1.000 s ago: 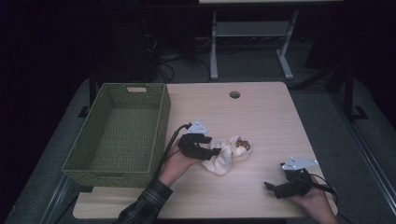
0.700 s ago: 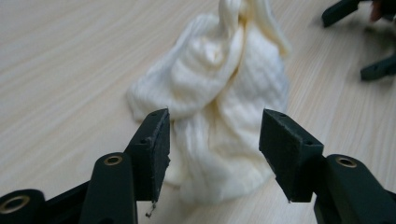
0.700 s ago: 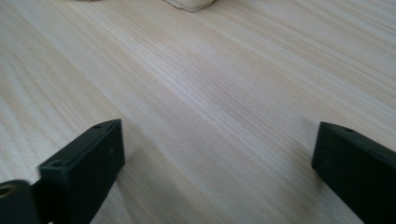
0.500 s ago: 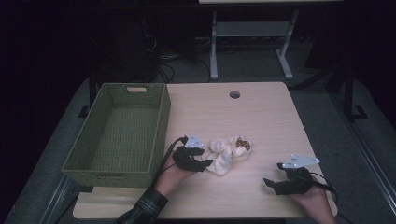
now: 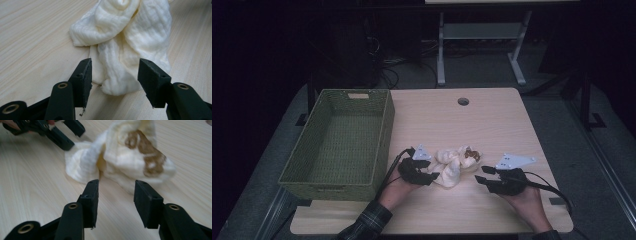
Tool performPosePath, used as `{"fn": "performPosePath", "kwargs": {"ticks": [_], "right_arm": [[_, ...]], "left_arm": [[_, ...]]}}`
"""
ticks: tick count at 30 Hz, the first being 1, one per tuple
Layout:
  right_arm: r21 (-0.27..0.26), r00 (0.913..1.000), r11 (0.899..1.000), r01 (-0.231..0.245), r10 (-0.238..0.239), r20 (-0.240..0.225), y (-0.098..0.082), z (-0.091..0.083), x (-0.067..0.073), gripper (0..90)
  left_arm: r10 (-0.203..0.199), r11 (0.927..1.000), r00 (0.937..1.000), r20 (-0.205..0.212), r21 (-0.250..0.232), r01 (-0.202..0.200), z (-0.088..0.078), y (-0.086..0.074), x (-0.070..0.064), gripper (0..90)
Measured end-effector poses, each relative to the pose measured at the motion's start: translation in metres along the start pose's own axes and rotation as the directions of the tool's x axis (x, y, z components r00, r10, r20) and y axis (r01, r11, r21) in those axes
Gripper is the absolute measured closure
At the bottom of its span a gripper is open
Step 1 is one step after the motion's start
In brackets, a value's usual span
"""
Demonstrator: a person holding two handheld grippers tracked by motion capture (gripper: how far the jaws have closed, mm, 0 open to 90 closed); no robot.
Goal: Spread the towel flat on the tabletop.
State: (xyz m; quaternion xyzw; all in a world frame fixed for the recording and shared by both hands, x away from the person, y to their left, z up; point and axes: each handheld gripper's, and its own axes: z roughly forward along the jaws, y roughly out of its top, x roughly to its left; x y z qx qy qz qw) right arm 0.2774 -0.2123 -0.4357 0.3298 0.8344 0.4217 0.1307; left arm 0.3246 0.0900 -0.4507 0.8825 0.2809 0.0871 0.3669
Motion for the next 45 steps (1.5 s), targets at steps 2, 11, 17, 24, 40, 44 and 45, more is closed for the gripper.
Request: {"fn": "performPosePath", "kwargs": {"ticks": [2, 11, 17, 24, 40, 44, 45], "right_arm": [[0.000, 1.0000, 1.000, 0.003, -0.003, -0.004, 0.006, 0.004, 0.002, 58.2], [-0.002, 0.9997, 1.000, 0.023, -0.023, -0.007, 0.025, 0.024, 0.006, 62.6], [-0.007, 0.9996, 1.000, 0.027, -0.027, 0.003, 0.030, 0.037, 0.006, 65.8], [-0.005, 0.9992, 0.999, 0.038, -0.037, 0.016, 0.030, 0.043, 0.002, 85.6], [-0.038, 0.9985, 0.998, 0.046, -0.044, 0.033, 0.040, 0.017, -0.013, 87.1], [-0.046, 0.9968, 0.998, 0.044, -0.041, 0.068, 0.044, 0.008, -0.026, 87.2], [-0.046, 0.9968, 0.998, 0.044, -0.041, 0.068, 0.044, 0.008, -0.026, 87.2]], "left_arm": [[0.001, 1.0000, 1.0000, 0.003, 0.000, -0.001, 0.001, 0.000, -0.001, 44.8], [0.011, 0.9999, 0.9999, -0.001, 0.004, -0.011, 0.002, 0.000, -0.003, 51.7], [0.017, 0.9997, 0.9998, -0.006, 0.020, -0.017, 0.004, 0.001, -0.003, 59.8], [0.020, 0.9993, 0.9997, 0.013, 0.032, -0.020, 0.006, 0.003, -0.005, 82.6], [0.005, 0.9998, 0.9999, 0.014, -0.020, -0.005, -0.010, 0.009, 0.000, 88.4], [-0.006, 0.9997, 0.9999, 0.015, -0.025, 0.007, -0.011, 0.009, 0.001, 88.4], [-0.006, 0.9997, 0.9999, 0.015, -0.025, 0.007, -0.011, 0.009, 0.001, 88.5]]}}
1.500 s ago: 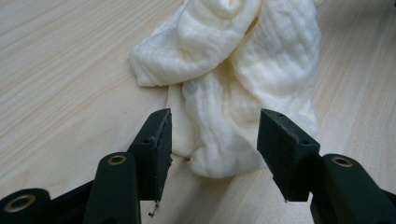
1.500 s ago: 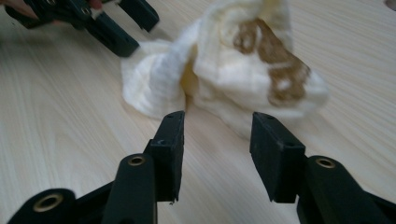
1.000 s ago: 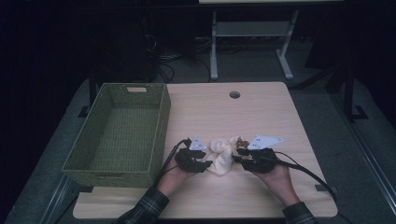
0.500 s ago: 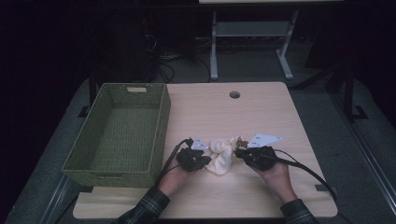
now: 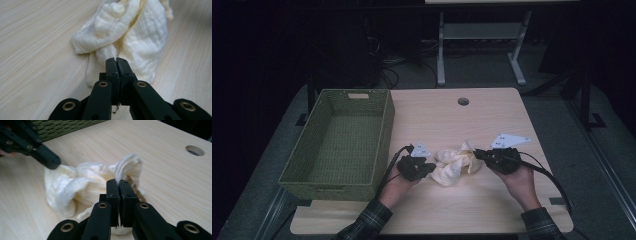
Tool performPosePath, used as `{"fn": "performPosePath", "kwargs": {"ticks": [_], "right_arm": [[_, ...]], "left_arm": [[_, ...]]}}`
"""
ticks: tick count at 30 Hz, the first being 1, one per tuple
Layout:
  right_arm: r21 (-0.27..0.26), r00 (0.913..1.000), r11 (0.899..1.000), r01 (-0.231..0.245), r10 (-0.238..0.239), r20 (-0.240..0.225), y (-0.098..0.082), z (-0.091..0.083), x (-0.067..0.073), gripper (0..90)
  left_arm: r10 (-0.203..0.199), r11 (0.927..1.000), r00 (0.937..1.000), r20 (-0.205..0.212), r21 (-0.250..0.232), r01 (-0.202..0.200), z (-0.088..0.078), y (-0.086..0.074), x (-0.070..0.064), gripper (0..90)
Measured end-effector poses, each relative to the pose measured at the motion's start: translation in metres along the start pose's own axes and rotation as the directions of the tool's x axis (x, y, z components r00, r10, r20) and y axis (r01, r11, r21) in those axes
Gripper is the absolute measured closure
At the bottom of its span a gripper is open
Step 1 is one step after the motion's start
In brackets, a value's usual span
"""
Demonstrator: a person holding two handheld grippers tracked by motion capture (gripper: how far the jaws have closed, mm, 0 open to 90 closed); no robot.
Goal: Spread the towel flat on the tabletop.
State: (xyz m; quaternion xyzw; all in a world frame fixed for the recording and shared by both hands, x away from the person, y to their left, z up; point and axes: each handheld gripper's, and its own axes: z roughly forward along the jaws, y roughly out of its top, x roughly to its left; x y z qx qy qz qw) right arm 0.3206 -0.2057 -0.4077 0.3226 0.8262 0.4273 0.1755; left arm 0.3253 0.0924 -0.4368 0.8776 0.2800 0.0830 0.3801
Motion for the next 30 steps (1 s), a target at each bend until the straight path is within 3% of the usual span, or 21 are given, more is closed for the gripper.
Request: {"fn": "performPosePath", "kwargs": {"ticks": [12, 20, 30], "right_arm": [[-0.001, 0.9958, 0.999, -0.041, 0.041, 0.082, 0.011, -0.010, -0.041, 87.7], [0.018, 0.9866, 0.995, -0.094, 0.091, 0.136, 0.012, -0.008, -0.076, 87.8], [0.063, 0.9689, 0.987, -0.149, 0.133, 0.209, 0.008, 0.002, -0.114, 87.8]], "left_arm": [[-0.003, 1.0000, 1.0000, 0.003, 0.003, 0.003, -0.002, 0.001, 0.001, 88.9], [-0.010, 0.9999, 0.9999, -0.003, 0.001, 0.010, -0.004, 0.001, 0.003, 89.0], [-0.027, 0.9996, 0.9996, -0.010, 0.007, 0.027, -0.005, 0.000, 0.004, 89.0]]}}
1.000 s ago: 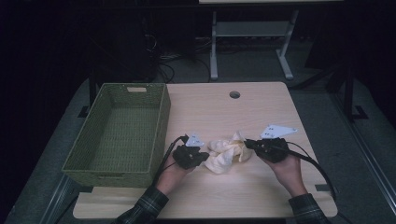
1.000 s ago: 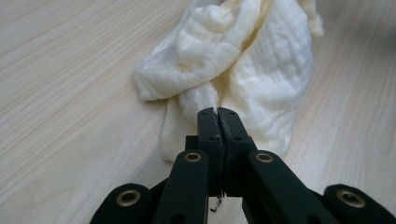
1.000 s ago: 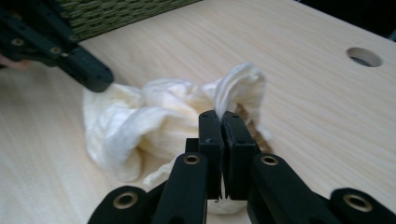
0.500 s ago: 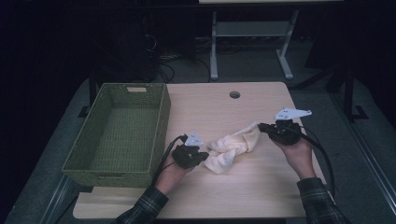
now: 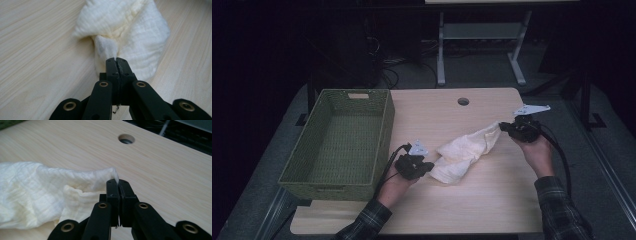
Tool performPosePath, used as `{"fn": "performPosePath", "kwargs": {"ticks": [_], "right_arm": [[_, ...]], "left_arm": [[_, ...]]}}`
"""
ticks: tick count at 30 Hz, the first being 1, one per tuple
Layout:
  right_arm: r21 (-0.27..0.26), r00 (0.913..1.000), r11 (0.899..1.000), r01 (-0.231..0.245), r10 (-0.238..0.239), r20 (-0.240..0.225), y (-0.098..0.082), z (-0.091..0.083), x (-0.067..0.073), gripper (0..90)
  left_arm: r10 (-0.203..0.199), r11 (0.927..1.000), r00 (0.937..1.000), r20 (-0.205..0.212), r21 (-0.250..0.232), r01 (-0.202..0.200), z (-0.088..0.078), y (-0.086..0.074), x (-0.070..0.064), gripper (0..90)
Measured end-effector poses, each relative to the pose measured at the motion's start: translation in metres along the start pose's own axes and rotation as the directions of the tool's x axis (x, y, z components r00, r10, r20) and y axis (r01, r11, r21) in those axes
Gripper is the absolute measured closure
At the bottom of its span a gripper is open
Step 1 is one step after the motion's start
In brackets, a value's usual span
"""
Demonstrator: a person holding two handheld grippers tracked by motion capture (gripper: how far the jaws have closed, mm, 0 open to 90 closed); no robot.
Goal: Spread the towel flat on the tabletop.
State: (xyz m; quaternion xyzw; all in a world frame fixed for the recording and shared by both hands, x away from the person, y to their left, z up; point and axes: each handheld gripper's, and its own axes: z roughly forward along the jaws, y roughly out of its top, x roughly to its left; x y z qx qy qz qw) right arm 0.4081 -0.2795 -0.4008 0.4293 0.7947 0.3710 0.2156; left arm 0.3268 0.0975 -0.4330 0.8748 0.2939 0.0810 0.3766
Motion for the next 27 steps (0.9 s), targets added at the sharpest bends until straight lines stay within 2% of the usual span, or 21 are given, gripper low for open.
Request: {"fn": "performPosePath", "kwargs": {"ticks": [2, 4, 8, 12, 13, 15, 17, 21, 27], "right_arm": [[0.021, 0.9996, 1.000, -0.018, 0.017, 0.024, -0.001, 0.005, -0.010, 87.8], [0.036, 0.9987, 0.999, -0.035, 0.034, 0.039, -0.002, 0.008, -0.019, 87.9], [0.064, 0.9954, 0.996, -0.063, 0.058, 0.077, -0.006, 0.013, -0.031, 87.9], [0.071, 0.9928, 0.993, -0.090, 0.084, 0.085, -0.011, 0.018, -0.038, 86.4], [0.066, 0.9929, 0.993, -0.100, 0.095, 0.071, -0.012, 0.018, -0.039, 81.0], [0.043, 0.9925, 0.993, -0.108, 0.105, 0.062, -0.014, 0.015, -0.039, 75.2], [0.031, 0.9922, 0.993, -0.115, 0.113, 0.052, -0.016, 0.010, -0.038, 71.4], [0.016, 0.9945, 0.995, -0.102, 0.101, 0.025, -0.019, 0.002, -0.030, 71.4], [0.026, 0.9974, 0.997, -0.068, 0.068, -0.023, -0.025, 0.002, -0.010, 71.5]], "left_arm": [[-0.017, 0.9998, 0.9998, -0.007, -0.003, 0.017, 0.000, 0.000, 0.000, 89.1], [-0.008, 1.0000, 0.9999, -0.013, 0.000, 0.008, -0.001, 0.000, 0.002, 89.1], [-0.016, 0.9999, 0.9996, -0.025, 0.002, 0.016, -0.001, -0.001, 0.002, 89.1], [-0.014, 0.9999, 0.9991, -0.040, 0.007, 0.014, 0.000, -0.001, 0.003, 88.9], [-0.013, 0.9999, 0.9987, -0.050, -0.001, 0.013, 0.000, -0.001, 0.003, 88.6], [-0.013, 0.9999, 0.9987, -0.049, 0.002, 0.013, 0.001, -0.002, 0.003, 87.5], [-0.010, 0.9999, 0.9982, -0.059, -0.003, 0.010, 0.003, -0.002, 0.001, 80.5], [0.005, 1.0000, 0.9986, -0.053, -0.005, -0.006, 0.004, 0.000, -0.004, 71.1], [0.039, 0.9990, 0.9992, -0.004, -0.021, -0.039, 0.010, 0.006, -0.021, 60.0]]}}
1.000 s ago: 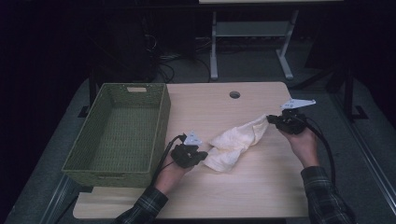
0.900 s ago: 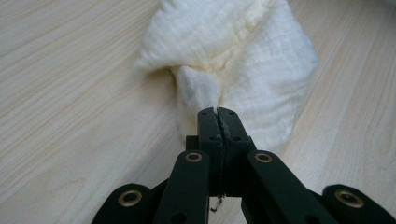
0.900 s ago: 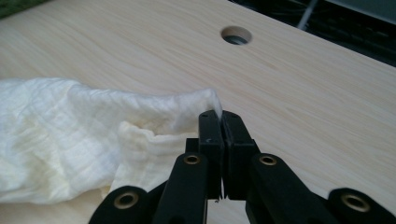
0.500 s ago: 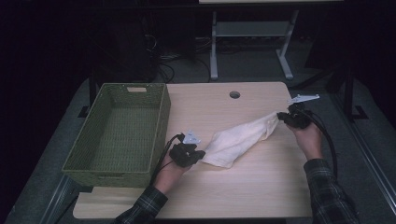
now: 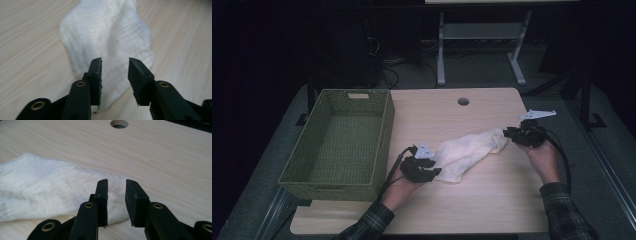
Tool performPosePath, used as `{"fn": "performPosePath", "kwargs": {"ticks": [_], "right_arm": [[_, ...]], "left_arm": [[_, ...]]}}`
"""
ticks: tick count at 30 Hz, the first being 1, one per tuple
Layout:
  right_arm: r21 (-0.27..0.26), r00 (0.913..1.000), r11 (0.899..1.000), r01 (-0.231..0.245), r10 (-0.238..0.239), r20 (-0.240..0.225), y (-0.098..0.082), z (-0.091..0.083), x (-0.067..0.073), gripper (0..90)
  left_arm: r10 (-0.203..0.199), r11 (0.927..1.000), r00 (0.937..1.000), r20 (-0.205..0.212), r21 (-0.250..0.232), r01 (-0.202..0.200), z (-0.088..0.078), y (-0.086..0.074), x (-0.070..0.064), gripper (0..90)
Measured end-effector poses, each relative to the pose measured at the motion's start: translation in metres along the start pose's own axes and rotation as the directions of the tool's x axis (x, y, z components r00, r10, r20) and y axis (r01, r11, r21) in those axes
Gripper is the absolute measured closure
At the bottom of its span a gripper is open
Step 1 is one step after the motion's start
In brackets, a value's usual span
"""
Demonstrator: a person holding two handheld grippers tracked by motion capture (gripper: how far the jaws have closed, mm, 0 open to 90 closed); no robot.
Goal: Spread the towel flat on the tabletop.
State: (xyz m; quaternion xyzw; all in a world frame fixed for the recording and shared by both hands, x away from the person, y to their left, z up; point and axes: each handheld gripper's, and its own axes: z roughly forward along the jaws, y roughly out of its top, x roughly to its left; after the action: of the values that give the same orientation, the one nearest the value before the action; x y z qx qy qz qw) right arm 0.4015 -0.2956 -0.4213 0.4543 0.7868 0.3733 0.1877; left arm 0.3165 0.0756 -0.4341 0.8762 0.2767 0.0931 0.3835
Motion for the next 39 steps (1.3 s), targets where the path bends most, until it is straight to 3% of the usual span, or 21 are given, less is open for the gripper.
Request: {"fn": "performPosePath", "kwargs": {"ticks": [8, 15, 17, 18, 19, 20, 30, 32, 35, 37, 39], "right_arm": [[0.024, 0.9996, 1.000, -0.005, 0.006, -0.026, -0.005, 0.021, 0.015, 70.6], [0.053, 0.9996, 0.998, -0.020, 0.018, 0.023, -0.010, 0.043, 0.017, 66.9], [0.059, 0.9995, 0.998, -0.017, 0.015, 0.026, -0.010, 0.045, 0.017, 71.0], [0.076, 0.9992, 0.997, -0.005, 0.001, 0.040, -0.012, 0.049, 0.017, 81.6], [0.076, 0.9992, 0.997, -0.005, 0.001, 0.040, -0.012, 0.049, 0.017, 81.6], [0.072, 0.9990, 0.997, -0.004, 0.000, 0.045, -0.012, 0.049, 0.016, 86.4], [0.005, 0.9972, 1.000, -0.031, 0.030, 0.069, -0.019, 0.013, -0.002, 86.4], [0.003, 0.9960, 0.999, -0.042, 0.041, 0.079, -0.027, 0.005, -0.009, 85.9], [0.007, 0.9950, 0.999, -0.047, 0.046, 0.088, -0.036, 0.002, -0.011, 84.4], [0.025, 0.9910, 0.998, -0.057, 0.053, 0.123, -0.050, 0.000, -0.013, 77.1], [0.025, 0.9904, 0.998, -0.063, 0.060, 0.124, -0.056, -0.004, -0.014, 72.7]], "left_arm": [[0.049, 0.9987, 0.9981, 0.038, 0.013, -0.049, 0.016, 0.004, -0.014, 51.8], [0.060, 0.9976, 0.9974, 0.039, 0.032, -0.061, 0.024, 0.003, -0.015, 50.2], [0.061, 0.9976, 0.9975, 0.037, 0.032, -0.062, 0.024, 0.002, -0.014, 50.2], [0.061, 0.9972, 0.9976, 0.034, 0.041, -0.062, 0.024, 0.001, -0.013, 50.2], [0.061, 0.9972, 0.9976, 0.034, 0.041, -0.062, 0.024, 0.001, -0.013, 50.2], [0.061, 0.9975, 0.9976, 0.033, 0.032, -0.062, 0.024, 0.001, -0.012, 50.2], [0.051, 0.9983, 0.9986, 0.014, 0.026, -0.051, 0.020, 0.001, -0.009, 50.4], [0.051, 0.9983, 0.9986, 0.013, 0.027, -0.051, 0.019, 0.001, -0.008, 50.4], [0.051, 0.9983, 0.9986, 0.012, 0.027, -0.051, 0.019, 0.002, -0.008, 50.4], [0.053, 0.9984, 0.9985, 0.014, 0.018, -0.053, 0.020, 0.004, -0.008, 50.0], [0.054, 0.9984, 0.9983, 0.022, 0.016, -0.054, 0.021, 0.006, -0.009, 49.4]]}}
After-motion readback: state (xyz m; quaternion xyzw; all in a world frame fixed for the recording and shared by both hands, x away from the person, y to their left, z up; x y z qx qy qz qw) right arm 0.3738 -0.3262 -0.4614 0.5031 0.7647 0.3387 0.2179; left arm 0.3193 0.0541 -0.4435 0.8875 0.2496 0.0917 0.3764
